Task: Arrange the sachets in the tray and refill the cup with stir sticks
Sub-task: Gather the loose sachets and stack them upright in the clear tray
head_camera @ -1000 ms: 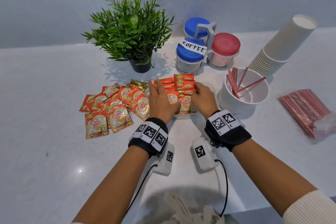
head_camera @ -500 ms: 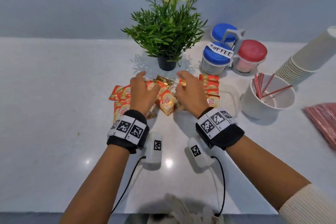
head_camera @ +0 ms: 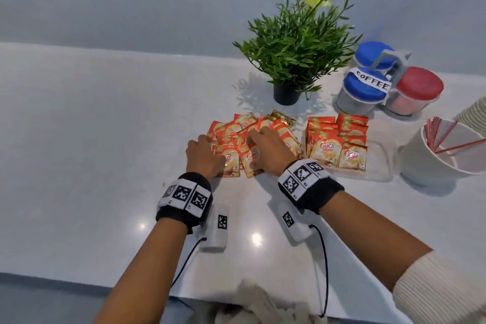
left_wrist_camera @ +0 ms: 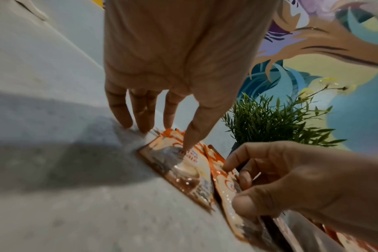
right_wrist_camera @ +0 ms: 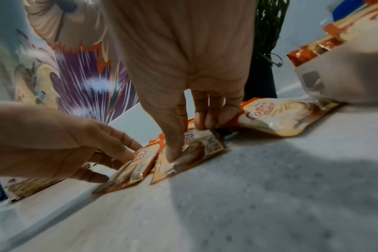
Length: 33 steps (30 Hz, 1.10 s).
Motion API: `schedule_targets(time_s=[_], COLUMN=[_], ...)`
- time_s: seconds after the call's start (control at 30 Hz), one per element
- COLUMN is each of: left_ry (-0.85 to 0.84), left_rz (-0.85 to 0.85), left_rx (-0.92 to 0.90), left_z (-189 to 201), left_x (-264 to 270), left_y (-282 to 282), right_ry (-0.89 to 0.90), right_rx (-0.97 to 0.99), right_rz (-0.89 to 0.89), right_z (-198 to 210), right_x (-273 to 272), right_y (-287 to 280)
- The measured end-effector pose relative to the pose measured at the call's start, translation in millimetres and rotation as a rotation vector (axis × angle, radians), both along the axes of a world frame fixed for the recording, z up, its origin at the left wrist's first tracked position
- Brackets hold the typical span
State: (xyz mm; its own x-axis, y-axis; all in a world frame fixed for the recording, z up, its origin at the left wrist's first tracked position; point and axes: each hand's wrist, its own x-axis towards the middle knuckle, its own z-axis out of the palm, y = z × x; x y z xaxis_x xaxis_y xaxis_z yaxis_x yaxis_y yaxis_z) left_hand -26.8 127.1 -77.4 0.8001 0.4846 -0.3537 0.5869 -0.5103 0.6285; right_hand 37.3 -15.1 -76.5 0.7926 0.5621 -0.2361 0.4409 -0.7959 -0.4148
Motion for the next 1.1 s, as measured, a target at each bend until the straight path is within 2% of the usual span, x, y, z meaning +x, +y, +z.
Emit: schedule_targets(time_s=[0.2, 0.5, 0.57, 0.7, 0.83, 0.9, 1.0, 1.1], left_ry=[0.020, 0.035, 0.021, -0.032, -0.128, -0.203, -0.265, -0.291], left_rz=[-0.045, -0.037, -0.020, -0.015, -0.027, -0.024, -0.032, -0.052], left_rx=[-0.082, -0.156, -0.169, -0.171, -0.208, -0.235, -0.264, -0.373], left_z=[-3.7, -2.8, -1.9, 3.3, 8.9, 12.0, 17.7, 22.4], left_x=[2.6, 2.6, 1.2, -1.5, -1.5, -0.5, 1.6, 2.1], left_y=[3.8, 6.6, 6.9, 9.0, 10.7, 10.6, 10.6, 10.3], right_ry=[0.035, 0.011, -0.005, 0.114, 0.456, 0.582, 0.659, 0.761], right_rx=[0.023, -0.137, -0.042, 0.353, 0.773, 0.838, 0.846, 0.815], right_rz=[-0.113, -0.082, -0.090, -0.185, -0.381, -0.412, -0.335, -0.268], right_z=[1.7, 3.2, 4.4, 17.6, 24.9, 18.9, 18.9, 18.5], right_x=[-0.4, 1.4, 1.8, 3.5, -1.7, -5.1, -9.9, -9.3], right_y=[-0.4, 2.9, 2.3, -5.1, -13.3, -13.8, -11.4, -6.5])
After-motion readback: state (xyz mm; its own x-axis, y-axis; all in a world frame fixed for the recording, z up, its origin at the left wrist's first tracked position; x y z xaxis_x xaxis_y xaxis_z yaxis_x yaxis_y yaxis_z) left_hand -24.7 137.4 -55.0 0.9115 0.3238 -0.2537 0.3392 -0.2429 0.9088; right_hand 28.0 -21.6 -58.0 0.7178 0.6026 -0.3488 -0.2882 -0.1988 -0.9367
